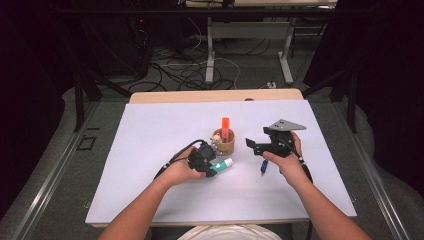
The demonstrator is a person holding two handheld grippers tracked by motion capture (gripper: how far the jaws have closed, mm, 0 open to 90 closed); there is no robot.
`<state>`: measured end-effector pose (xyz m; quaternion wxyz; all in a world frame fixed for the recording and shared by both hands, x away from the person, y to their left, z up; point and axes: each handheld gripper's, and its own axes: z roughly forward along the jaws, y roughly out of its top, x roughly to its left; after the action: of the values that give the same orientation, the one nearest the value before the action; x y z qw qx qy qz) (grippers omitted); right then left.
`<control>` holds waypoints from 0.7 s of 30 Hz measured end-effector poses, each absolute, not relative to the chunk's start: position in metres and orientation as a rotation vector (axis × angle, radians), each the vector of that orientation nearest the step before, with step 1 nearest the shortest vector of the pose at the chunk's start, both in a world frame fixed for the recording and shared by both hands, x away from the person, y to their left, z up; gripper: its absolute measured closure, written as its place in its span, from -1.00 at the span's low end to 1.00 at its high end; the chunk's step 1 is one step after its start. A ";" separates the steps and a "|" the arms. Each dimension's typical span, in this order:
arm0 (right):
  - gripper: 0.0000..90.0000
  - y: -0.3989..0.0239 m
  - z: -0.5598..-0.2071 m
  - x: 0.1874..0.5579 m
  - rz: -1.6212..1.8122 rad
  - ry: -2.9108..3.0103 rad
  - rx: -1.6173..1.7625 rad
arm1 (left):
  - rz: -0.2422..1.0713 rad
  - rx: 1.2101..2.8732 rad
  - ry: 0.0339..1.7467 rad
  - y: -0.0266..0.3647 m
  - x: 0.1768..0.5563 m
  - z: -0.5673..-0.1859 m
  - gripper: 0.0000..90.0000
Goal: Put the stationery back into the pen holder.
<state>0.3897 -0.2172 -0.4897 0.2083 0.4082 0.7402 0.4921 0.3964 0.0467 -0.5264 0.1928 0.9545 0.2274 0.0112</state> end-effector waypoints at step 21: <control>-0.98 -0.217 -0.493 0.393 1.412 2.048 1.244 | -0.031 2.492 0.749 0.057 0.395 -0.517 0.47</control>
<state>0.3927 -0.2170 -0.4927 0.1794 0.4400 0.7244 0.4994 0.3945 0.0570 -0.5171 0.2662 0.9230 0.2775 -0.0113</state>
